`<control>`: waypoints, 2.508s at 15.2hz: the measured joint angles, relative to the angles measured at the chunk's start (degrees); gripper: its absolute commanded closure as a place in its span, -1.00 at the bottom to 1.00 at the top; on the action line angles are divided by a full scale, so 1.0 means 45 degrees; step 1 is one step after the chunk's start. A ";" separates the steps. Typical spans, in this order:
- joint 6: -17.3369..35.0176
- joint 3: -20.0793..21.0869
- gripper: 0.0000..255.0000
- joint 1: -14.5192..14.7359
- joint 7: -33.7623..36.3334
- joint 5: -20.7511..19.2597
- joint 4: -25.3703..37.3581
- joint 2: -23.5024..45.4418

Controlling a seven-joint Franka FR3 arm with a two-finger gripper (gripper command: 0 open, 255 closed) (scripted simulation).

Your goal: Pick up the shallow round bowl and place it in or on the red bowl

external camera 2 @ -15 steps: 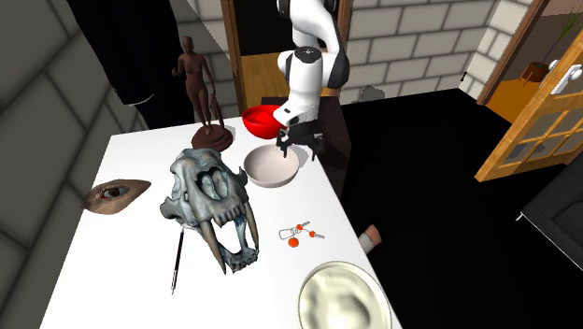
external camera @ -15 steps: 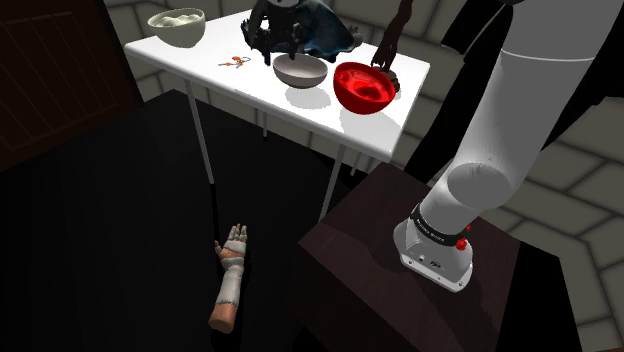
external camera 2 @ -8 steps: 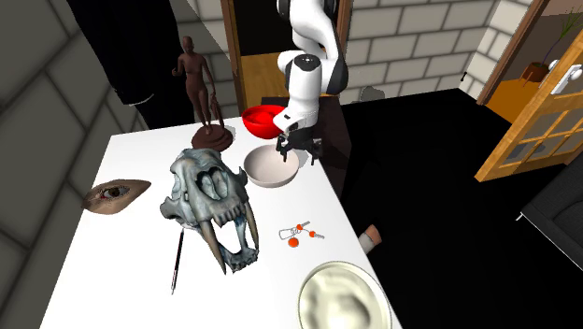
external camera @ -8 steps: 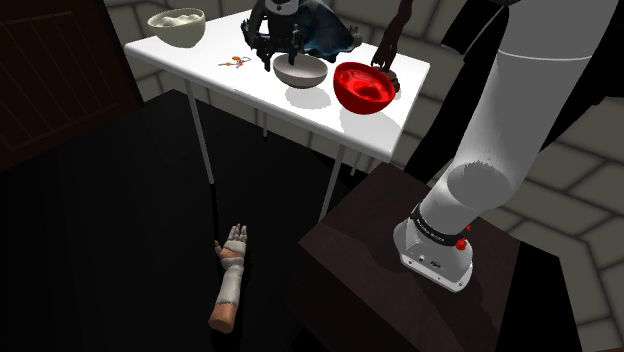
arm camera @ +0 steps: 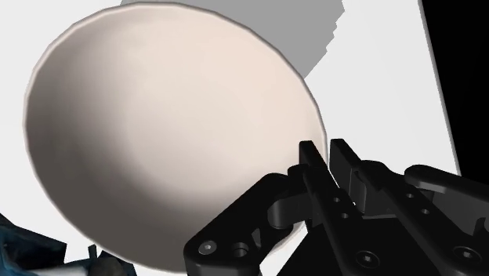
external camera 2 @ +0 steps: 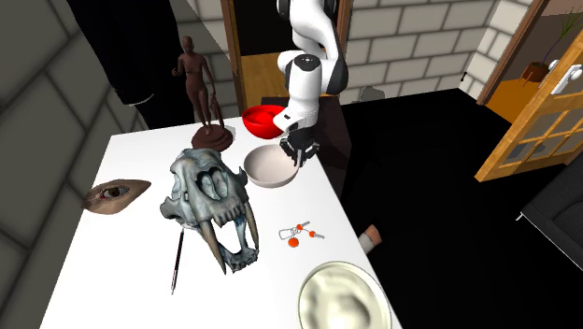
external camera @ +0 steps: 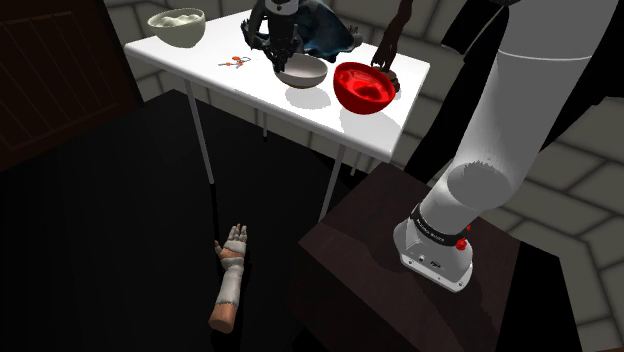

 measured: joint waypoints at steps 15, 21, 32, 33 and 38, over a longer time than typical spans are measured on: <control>-0.1395 0.0000 1.00 0.0001 -0.0062 0.0017 0.1016 -0.0375; -0.2400 0.0002 1.00 0.0006 -0.0097 0.0027 0.1884 -0.0515; -0.4297 0.0006 1.00 0.0014 -0.0162 0.0045 0.3840 -0.0458; -0.4486 0.0003 1.00 0.0009 -0.0177 0.0049 0.4068 -0.0420; -0.5373 0.0009 1.00 0.0019 -0.0195 0.0055 0.5121 -0.0251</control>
